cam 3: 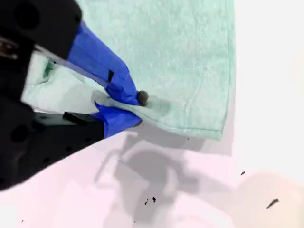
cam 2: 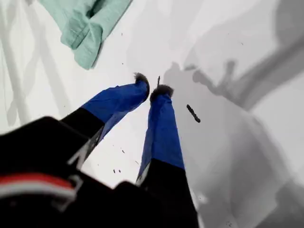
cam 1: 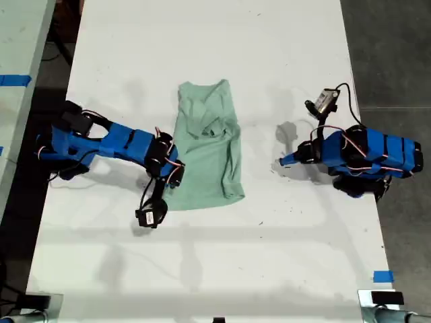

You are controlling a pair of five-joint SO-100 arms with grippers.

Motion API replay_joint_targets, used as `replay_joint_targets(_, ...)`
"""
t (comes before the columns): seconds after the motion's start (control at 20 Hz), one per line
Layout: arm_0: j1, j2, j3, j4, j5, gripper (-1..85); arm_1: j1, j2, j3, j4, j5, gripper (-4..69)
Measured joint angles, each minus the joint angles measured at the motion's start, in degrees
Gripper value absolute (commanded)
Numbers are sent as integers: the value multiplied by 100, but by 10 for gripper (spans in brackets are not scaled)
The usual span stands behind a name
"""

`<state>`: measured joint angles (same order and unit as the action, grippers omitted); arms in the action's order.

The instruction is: Fold t shirt

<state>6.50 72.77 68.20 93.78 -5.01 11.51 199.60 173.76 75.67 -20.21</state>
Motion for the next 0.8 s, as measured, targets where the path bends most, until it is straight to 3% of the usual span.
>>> replay_joint_targets(0.25,-44,-9,-932,0,387,-2,0,0,0,0,0,51)
replay_joint_targets(0.45,-325,-290,-949,-589,861,1,0,0,0,0,0,51)
replay_joint_targets(0.65,-598,-694,-949,-1292,1327,126,0,0,0,0,0,52)
replay_joint_targets(0.8,-712,-1002,-949,-1731,1556,146,0,0,0,0,0,52)
